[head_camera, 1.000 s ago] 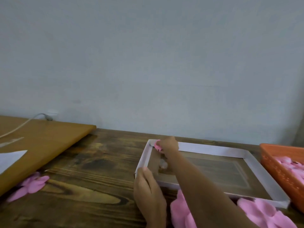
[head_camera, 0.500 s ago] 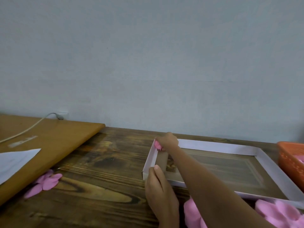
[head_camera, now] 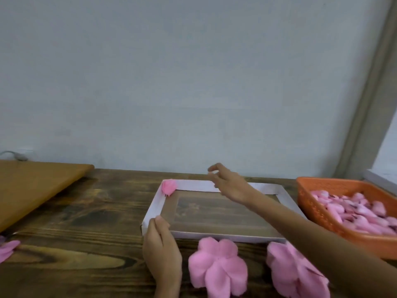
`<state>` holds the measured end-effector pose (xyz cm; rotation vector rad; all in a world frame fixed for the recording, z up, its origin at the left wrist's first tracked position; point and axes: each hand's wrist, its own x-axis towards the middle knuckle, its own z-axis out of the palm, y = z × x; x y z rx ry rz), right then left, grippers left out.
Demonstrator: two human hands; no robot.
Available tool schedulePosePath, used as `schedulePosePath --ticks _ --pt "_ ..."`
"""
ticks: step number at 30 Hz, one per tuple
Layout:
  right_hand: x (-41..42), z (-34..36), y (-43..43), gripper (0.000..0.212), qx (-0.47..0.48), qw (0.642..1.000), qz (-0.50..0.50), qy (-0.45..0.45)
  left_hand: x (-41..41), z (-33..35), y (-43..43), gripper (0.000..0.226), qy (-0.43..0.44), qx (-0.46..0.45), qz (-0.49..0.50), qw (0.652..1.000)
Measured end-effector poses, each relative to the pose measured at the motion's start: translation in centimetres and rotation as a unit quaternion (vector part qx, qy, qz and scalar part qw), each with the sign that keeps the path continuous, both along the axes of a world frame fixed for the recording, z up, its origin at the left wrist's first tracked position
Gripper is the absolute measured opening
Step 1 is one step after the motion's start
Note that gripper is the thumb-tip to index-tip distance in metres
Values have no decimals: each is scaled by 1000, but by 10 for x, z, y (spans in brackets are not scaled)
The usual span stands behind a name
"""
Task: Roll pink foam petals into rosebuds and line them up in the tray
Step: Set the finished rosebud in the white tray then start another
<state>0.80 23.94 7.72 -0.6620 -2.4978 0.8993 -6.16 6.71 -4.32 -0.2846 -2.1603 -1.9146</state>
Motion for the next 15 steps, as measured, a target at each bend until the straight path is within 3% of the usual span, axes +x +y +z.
schedulePosePath --ticks 2,4,5,7,11,15 --pt "64 19 31 21 98 990 -78 57 1 -1 2 46 13 -4 -5 1000" --pt "124 32 73 12 201 957 -191 81 2 -1 2 47 26 3 -16 1000" --pt "152 37 96 11 232 939 -246 61 2 -1 2 47 24 7 -16 1000" --pt "198 39 138 12 246 914 -316 -63 -1 -4 2 48 8 17 -13 1000" --pt "247 20 181 13 194 894 -253 -314 -3 -7 2 52 -20 32 -21 999" --pt "255 0 181 24 188 890 -203 -363 0 -3 2 52 -11 45 -22 999"
